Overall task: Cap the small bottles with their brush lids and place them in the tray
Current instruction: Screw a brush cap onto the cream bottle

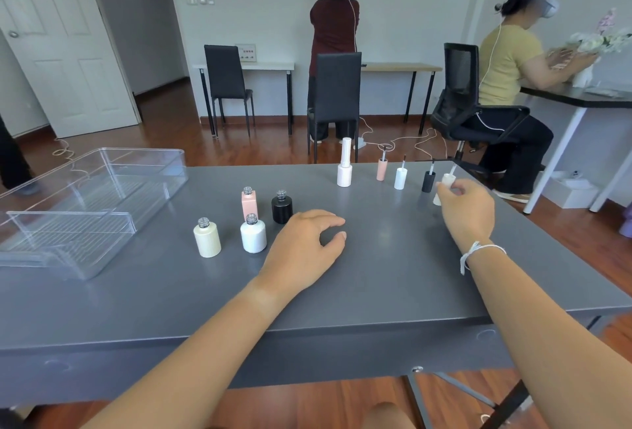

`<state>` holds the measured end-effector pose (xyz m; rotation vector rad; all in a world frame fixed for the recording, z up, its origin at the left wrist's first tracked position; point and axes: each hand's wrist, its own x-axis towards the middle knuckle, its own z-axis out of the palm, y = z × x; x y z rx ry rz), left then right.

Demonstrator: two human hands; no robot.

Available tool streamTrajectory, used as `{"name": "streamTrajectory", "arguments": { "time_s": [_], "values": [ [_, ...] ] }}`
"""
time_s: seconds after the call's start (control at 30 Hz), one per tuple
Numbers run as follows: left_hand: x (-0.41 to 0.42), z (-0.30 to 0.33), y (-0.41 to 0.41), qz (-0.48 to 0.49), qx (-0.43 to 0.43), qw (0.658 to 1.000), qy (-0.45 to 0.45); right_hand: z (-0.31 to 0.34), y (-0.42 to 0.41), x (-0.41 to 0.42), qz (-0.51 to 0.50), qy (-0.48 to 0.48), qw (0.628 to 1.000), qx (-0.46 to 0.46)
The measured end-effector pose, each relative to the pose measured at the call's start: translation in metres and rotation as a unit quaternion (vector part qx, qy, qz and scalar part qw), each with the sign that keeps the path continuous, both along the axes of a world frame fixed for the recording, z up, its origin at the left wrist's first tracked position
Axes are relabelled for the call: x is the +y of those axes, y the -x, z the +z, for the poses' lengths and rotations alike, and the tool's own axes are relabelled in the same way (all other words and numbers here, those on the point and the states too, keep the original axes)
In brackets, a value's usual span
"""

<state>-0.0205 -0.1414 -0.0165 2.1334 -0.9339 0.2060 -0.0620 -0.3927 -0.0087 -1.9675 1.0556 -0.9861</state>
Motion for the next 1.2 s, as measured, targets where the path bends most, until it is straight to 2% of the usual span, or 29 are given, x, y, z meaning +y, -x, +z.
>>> {"name": "streamTrajectory", "arguments": {
  "time_s": [0.17,0.27,0.37,0.47,0.6,0.67,0.9,1.07,1.2],
  "values": [
    [0.033,0.015,0.013,0.011,-0.089,0.991,0.100,0.000,-0.006,0.047,0.162,0.031,0.985,-0.044],
    [0.058,0.025,0.013,0.055,-0.139,0.972,0.183,-0.001,-0.010,0.071,0.230,0.043,0.971,-0.057],
    [0.089,0.029,0.001,0.126,-0.154,0.956,0.216,-0.002,-0.014,0.086,0.272,0.045,0.959,-0.067],
    [0.115,0.022,-0.019,0.194,-0.105,0.957,0.190,-0.002,-0.018,0.097,0.301,0.045,0.950,-0.069],
    [0.134,0.007,-0.038,0.184,0.093,0.970,0.128,-0.004,-0.022,0.110,0.337,0.051,0.938,-0.056],
    [0.138,0.001,-0.044,0.177,0.145,0.969,0.094,-0.005,-0.023,0.115,0.351,0.053,0.933,-0.052],
    [0.140,0.001,-0.052,0.158,0.136,0.975,0.078,-0.003,-0.019,0.120,0.369,0.061,0.926,-0.047],
    [0.129,0.012,-0.052,0.173,0.122,0.957,0.198,-0.002,-0.017,0.121,0.381,0.034,0.922,-0.065],
    [0.110,0.039,-0.045,0.125,0.084,0.955,0.257,0.002,-0.013,0.121,0.404,-0.031,0.908,-0.101]
  ]
}}
